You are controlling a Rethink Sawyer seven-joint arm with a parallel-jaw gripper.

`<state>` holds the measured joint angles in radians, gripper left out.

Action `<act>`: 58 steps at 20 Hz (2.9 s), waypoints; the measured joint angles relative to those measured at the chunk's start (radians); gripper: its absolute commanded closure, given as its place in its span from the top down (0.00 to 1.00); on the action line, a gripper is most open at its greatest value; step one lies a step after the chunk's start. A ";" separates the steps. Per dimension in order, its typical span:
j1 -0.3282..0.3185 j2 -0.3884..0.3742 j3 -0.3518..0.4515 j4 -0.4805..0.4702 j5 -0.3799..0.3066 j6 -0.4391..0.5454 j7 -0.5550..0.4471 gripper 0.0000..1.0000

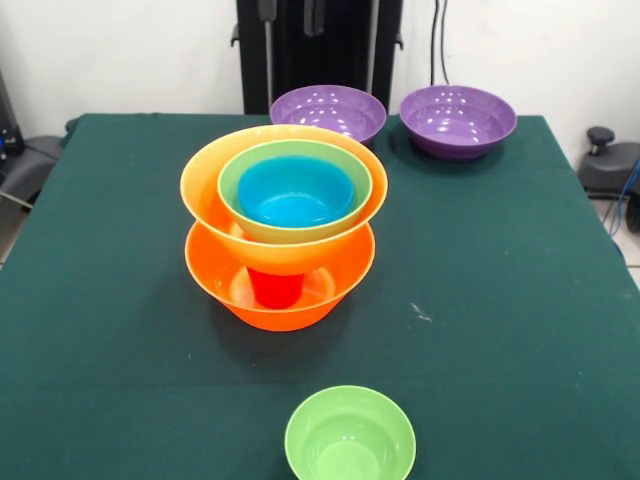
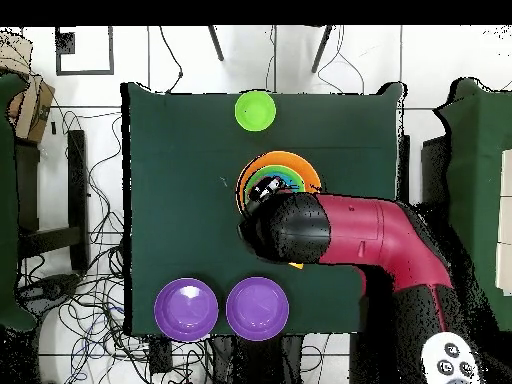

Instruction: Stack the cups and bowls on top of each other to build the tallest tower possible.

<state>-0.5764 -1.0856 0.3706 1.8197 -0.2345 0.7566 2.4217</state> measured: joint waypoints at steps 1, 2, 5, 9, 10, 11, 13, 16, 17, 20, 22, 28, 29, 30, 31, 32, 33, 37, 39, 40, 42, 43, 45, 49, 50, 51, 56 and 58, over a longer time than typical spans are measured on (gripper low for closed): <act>-0.012 -0.003 0.016 0.020 0.004 -0.007 0.000 1.00; -0.019 -0.007 0.028 0.038 0.005 -0.017 0.000 1.00; -0.032 -0.023 0.054 0.096 0.006 -0.046 0.000 1.00; -0.038 -0.055 0.084 0.181 0.009 -0.081 0.000 1.00; -0.038 -0.061 0.088 0.195 0.010 -0.087 0.000 1.00; -0.038 -0.069 0.092 0.214 0.010 -0.096 0.000 1.00; -0.039 -0.086 0.103 0.255 0.010 -0.114 0.000 1.00; -0.041 -0.113 0.124 0.325 0.010 -0.147 0.000 1.00; -0.042 -0.117 0.128 0.336 0.010 -0.152 0.000 1.00; -0.043 -0.142 0.145 0.402 0.010 -0.176 0.000 1.00; -0.043 -0.143 0.146 0.416 0.010 -0.185 0.000 1.00; -0.042 -0.093 0.142 0.429 -0.035 -0.222 0.000 1.00; -0.042 -0.085 0.142 0.429 -0.042 -0.226 0.000 1.00; -0.042 -0.072 0.142 0.429 -0.054 -0.229 0.000 1.00; -0.042 -0.053 0.141 0.429 -0.069 -0.232 0.000 1.00; -0.042 -0.040 0.141 0.428 -0.078 -0.232 0.000 1.00; -0.042 -0.033 0.140 0.428 -0.083 -0.232 0.000 1.00; -0.040 0.004 0.132 0.421 -0.117 -0.232 0.000 1.00; -0.040 0.031 0.126 0.409 -0.141 -0.232 0.000 1.00; -0.039 0.058 0.120 0.395 -0.158 -0.232 0.000 1.00; -0.038 0.076 0.116 0.381 -0.169 -0.232 0.000 1.00; -0.038 0.084 0.115 0.376 -0.173 -0.232 0.000 1.00; -0.035 0.109 0.109 0.355 -0.187 -0.232 0.000 1.00; -0.026 0.151 0.095 0.320 -0.204 -0.232 0.000 1.00; -0.015 0.170 0.081 0.304 -0.213 -0.232 0.000 1.00; -0.011 0.176 0.076 0.299 -0.216 -0.232 0.000 1.00; 0.024 0.216 0.044 0.270 -0.233 -0.232 0.000 1.00; 0.038 0.232 0.031 0.259 -0.233 -0.232 0.000 1.00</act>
<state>-0.5385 -0.8536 0.4020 2.0790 -0.4676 0.5242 2.4217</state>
